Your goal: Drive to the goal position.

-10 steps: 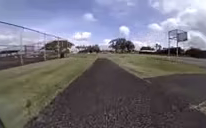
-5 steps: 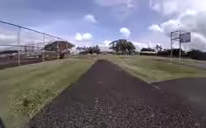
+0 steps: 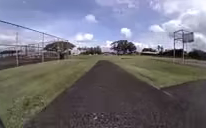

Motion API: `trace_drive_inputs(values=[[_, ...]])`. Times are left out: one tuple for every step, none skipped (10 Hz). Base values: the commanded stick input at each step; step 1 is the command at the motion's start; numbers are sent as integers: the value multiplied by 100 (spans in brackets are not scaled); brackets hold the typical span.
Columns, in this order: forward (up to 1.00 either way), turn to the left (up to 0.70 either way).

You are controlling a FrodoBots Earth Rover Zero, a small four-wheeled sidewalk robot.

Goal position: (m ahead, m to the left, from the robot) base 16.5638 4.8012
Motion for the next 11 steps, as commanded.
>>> trace_drive_inputs(values=[[85,0],[85,0],[85,0],[85,0],[85,0],[85,0],[85,0],[85,0],[85,0],[85,0],[85,0]])
